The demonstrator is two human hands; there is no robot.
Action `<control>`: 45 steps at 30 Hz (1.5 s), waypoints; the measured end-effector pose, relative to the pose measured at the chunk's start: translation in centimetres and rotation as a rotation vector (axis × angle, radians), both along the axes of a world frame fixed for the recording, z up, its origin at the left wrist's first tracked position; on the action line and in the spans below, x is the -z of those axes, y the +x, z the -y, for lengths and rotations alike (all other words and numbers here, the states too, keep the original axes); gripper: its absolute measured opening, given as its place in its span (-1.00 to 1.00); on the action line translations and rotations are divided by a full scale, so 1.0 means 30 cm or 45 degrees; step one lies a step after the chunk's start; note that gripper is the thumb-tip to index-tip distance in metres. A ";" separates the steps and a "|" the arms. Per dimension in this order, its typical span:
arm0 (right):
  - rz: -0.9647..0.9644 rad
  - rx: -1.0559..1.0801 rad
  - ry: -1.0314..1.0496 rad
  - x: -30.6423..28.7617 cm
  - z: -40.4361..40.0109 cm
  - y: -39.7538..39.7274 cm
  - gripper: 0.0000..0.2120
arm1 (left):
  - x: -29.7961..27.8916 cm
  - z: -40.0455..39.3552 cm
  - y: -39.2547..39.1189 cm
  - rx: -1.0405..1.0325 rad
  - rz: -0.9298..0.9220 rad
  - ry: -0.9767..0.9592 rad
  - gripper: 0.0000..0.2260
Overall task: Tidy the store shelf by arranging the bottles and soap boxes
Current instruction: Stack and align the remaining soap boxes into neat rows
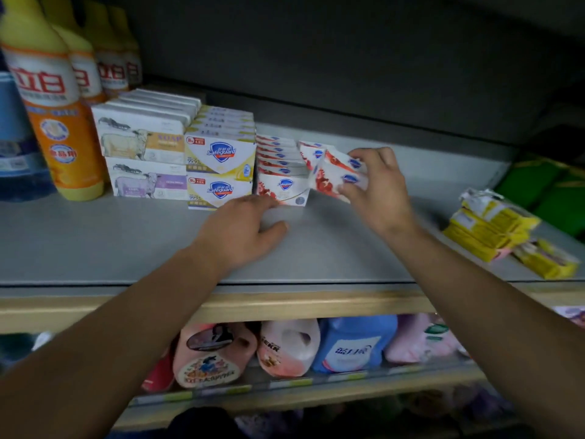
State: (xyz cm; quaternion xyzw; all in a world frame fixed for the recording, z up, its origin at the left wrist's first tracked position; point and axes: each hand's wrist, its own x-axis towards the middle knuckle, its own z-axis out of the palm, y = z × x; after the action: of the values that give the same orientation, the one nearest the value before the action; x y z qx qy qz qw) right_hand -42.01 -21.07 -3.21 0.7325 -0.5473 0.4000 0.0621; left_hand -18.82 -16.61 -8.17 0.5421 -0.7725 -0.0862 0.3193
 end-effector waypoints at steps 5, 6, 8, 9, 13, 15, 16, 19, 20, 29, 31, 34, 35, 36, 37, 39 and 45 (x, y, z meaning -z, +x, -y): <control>0.056 -0.221 0.063 0.050 -0.174 0.098 -0.49 | -0.021 -0.057 0.003 0.193 -0.490 -0.030 -0.47; 0.063 -0.253 0.083 0.062 -0.196 0.119 -0.49 | -0.018 -0.061 0.003 0.247 -0.503 -0.035 -0.48; 0.111 -0.290 0.114 0.085 -0.225 0.150 -0.49 | -0.009 -0.056 0.001 0.323 -0.515 -0.067 -0.53; 0.145 -0.292 0.110 0.094 -0.234 0.157 -0.49 | -0.006 -0.051 -0.001 0.327 -0.546 -0.068 -0.58; 0.265 -0.277 0.129 0.130 -0.250 0.145 -0.29 | -0.006 -0.034 -0.006 0.278 -0.815 0.108 -0.82; 0.369 -0.336 0.238 0.149 -0.254 0.141 -0.15 | -0.012 -0.029 -0.005 0.248 -0.934 0.220 -0.78; 0.410 -0.370 0.274 0.156 -0.253 0.141 -0.12 | -0.017 -0.027 -0.005 0.236 -0.975 0.270 -0.76; 0.503 -0.430 0.341 0.172 -0.241 0.133 -0.19 | -0.024 -0.023 -0.006 0.206 -1.058 0.370 -0.74; 0.520 -0.431 0.361 0.174 -0.237 0.125 -0.23 | -0.025 -0.022 -0.008 0.204 -1.070 0.384 -0.74; 0.768 -0.453 0.547 0.186 -0.208 0.081 -0.40 | -0.025 -0.018 -0.008 0.288 -1.018 0.374 -0.79; 0.866 -0.424 0.562 0.184 -0.205 0.078 -0.46 | -0.023 -0.021 -0.001 0.371 -1.020 0.376 -0.78; 0.993 -0.425 0.611 0.172 -0.210 0.089 -0.63 | -0.020 -0.021 0.002 0.382 -1.001 0.381 -0.82; 1.001 -0.398 0.624 0.165 -0.213 0.094 -0.64 | -0.020 -0.020 0.001 0.342 -1.002 0.381 -0.84; 0.998 -0.360 0.633 0.159 -0.216 0.098 -0.59 | -0.019 -0.019 0.000 0.290 -1.003 0.376 -0.82; 0.989 -0.325 0.644 0.153 -0.218 0.099 -0.52 | -0.019 -0.018 -0.001 0.242 -0.997 0.369 -0.77; 0.968 -0.265 0.675 0.144 -0.218 0.099 -0.40 | -0.019 -0.017 -0.001 0.189 -0.962 0.355 -0.69; 0.913 -0.180 0.716 0.137 -0.213 0.106 -0.31 | -0.016 -0.015 0.001 0.135 -0.855 0.329 -0.60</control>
State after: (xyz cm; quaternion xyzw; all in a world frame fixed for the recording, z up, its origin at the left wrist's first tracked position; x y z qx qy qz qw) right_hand -38.84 -14.66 -7.32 0.5719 -0.5702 0.4675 -0.3596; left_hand -18.79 -16.18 -7.69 0.4786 -0.6343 -0.3727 0.4792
